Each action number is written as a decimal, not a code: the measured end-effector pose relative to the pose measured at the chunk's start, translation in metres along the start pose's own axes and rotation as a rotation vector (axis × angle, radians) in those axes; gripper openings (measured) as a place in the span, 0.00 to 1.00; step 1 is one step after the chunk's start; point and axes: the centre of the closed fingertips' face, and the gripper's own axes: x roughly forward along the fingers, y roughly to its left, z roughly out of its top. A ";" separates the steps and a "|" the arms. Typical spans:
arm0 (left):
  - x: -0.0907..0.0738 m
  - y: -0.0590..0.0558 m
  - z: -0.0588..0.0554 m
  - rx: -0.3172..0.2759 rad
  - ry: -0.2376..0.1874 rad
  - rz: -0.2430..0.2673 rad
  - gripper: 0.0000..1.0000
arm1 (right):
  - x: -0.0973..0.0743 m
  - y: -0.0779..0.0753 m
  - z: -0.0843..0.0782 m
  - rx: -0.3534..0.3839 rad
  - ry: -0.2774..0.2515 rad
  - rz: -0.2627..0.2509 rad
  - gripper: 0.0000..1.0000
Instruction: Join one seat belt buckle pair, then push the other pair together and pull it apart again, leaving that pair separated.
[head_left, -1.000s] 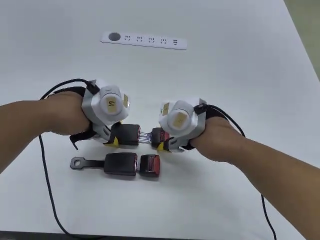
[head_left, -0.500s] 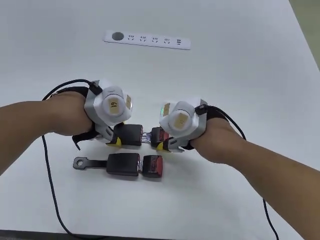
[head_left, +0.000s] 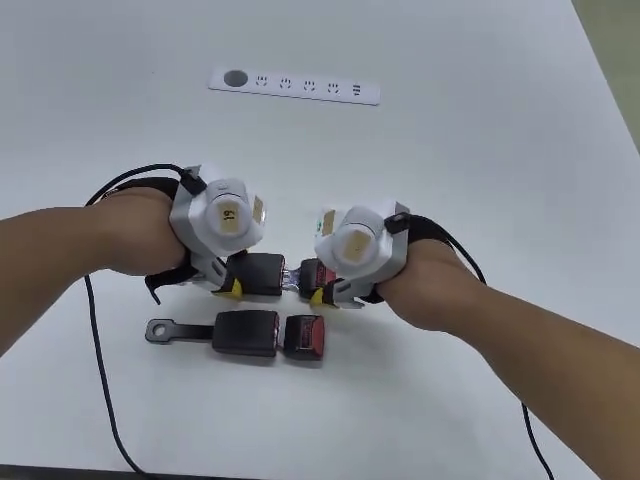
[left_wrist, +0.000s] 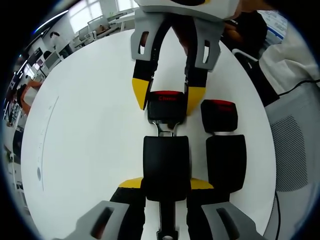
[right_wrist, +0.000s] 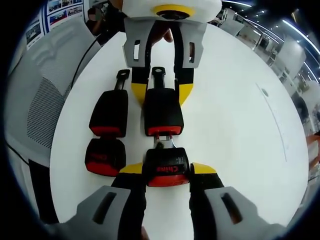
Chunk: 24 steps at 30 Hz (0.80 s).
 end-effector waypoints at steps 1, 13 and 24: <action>0.000 0.000 0.000 0.000 0.001 0.000 0.31 | 0.000 0.000 0.000 0.000 0.000 0.000 0.30; -0.001 -0.001 0.001 -0.002 0.008 0.003 0.31 | 0.005 0.001 0.009 0.016 -0.016 -0.001 0.30; -0.001 -0.002 0.001 0.010 0.015 0.000 0.31 | 0.010 -0.001 0.011 0.017 -0.021 0.000 0.30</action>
